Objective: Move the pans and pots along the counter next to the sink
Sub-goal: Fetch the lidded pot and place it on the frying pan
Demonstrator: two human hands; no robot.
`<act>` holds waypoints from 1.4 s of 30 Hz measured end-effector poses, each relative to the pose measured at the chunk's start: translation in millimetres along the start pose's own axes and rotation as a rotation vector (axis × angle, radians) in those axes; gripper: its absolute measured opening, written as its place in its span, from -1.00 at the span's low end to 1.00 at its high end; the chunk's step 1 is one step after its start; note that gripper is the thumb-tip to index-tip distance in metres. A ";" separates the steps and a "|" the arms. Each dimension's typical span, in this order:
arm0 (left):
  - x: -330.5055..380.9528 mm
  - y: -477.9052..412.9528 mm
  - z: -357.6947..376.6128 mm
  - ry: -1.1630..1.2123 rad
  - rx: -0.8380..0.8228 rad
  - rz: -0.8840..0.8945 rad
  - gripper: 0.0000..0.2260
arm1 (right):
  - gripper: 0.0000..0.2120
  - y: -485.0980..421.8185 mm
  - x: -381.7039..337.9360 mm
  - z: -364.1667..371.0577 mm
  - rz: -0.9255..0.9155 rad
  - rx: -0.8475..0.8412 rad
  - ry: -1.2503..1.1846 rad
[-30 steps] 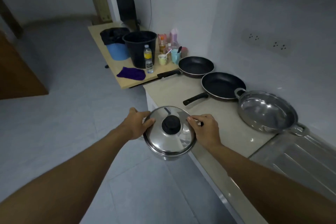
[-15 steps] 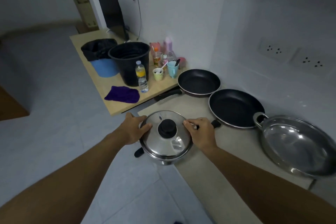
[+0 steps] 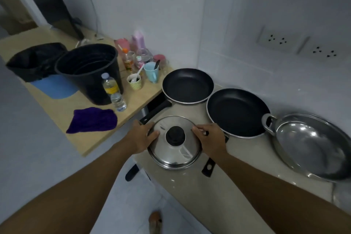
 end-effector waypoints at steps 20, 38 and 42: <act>15.4 -137.4 -3.2 -0.486 0.000 0.643 -0.40 | -0.63 -26.2 -15.5 29.8 0.095 0.318 0.590; 53.2 -207.6 -3.6 -0.586 -0.002 0.893 -0.47 | -0.50 -68.6 -3.0 19.9 0.172 0.237 0.559; 55.3 -208.7 -2.5 -0.571 0.004 0.895 -0.48 | -0.46 -71.1 2.1 20.9 0.202 0.225 0.561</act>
Point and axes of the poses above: each hand's wrist, its own y-axis away from the middle knuckle, its own z-axis out of the palm, x = y × z, the point moved 3 cm from there along -y, towards the middle knuckle, and after that the axes turned 12 degrees about y, right-handed, at the moved point
